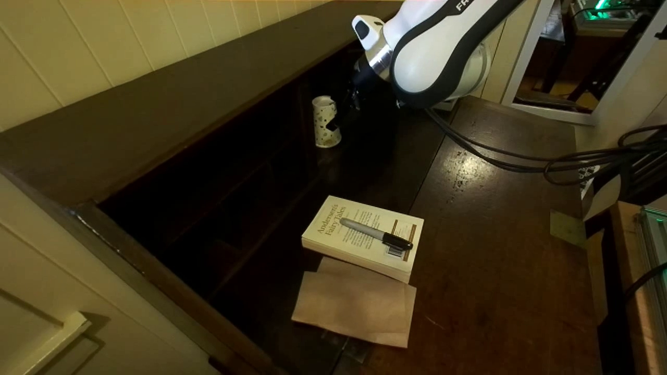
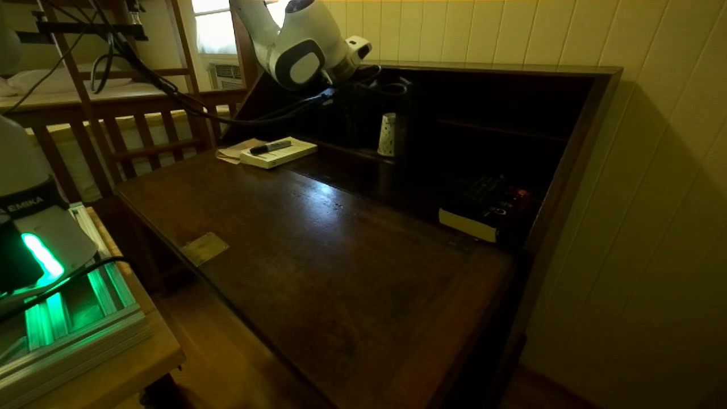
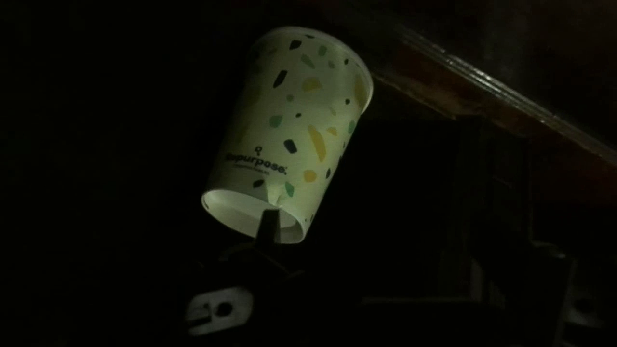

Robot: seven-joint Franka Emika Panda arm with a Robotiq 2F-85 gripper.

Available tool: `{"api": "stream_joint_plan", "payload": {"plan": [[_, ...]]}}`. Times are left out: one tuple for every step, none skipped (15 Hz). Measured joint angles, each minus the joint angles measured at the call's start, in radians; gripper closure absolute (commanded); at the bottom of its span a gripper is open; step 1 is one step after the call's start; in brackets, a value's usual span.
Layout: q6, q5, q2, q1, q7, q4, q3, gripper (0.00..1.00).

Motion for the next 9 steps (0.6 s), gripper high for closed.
{"api": "stream_joint_plan", "payload": {"plan": [[0.025, -0.002, 0.011, -0.011, 0.0, 0.0, 0.012, 0.0], [0.05, -0.005, 0.023, -0.022, 0.0, 0.0, 0.023, 0.0], [0.073, -0.009, 0.035, -0.032, 0.0, 0.001, 0.033, 0.0], [0.095, -0.013, 0.046, -0.042, 0.0, 0.001, 0.043, 0.0], [0.114, -0.017, 0.057, -0.052, 0.0, 0.002, 0.053, 0.0], [0.129, -0.023, 0.067, -0.06, 0.0, 0.002, 0.06, 0.0], [0.143, -0.03, 0.076, -0.068, 0.0, 0.003, 0.066, 0.0], [0.155, -0.037, 0.085, -0.075, 0.0, 0.003, 0.072, 0.03], [0.165, -0.046, 0.093, -0.082, 0.0, 0.003, 0.078, 0.2]]}}
